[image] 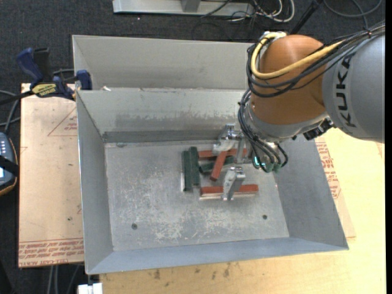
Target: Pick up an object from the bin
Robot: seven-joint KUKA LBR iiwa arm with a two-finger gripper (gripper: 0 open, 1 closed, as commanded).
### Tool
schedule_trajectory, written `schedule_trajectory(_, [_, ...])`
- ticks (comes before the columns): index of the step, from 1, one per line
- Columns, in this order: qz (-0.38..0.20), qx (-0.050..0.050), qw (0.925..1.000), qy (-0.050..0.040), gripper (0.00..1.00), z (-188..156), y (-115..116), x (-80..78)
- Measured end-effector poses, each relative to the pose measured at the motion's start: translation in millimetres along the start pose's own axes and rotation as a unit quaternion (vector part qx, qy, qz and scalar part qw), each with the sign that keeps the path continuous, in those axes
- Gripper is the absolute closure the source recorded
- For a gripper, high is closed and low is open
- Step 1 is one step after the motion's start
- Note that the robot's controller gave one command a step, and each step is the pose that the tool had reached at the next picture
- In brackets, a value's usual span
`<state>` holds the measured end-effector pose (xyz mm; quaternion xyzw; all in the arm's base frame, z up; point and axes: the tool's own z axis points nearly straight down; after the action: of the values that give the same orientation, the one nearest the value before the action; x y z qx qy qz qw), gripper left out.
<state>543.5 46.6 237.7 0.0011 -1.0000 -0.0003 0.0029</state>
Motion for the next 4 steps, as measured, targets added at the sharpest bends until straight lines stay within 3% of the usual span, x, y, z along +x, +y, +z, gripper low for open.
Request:
schedule_trajectory(1, [0.001, 0.000, 1.0000, -0.0033, 0.00, -3.1, -0.3, -1.4])
schedule_trajectory(2, [-0.013, 0.000, 0.9999, -0.0055, 0.00, 60.9, -14.2, 17.9])
schedule_trajectory(3, [-0.001, -0.002, 0.9999, -0.0120, 1.00, 160.8, -7.5, 6.9])
schedule_trajectory(4, [0.000, -0.002, 0.9999, -0.0120, 1.00, 160.8, -7.5, 6.9])
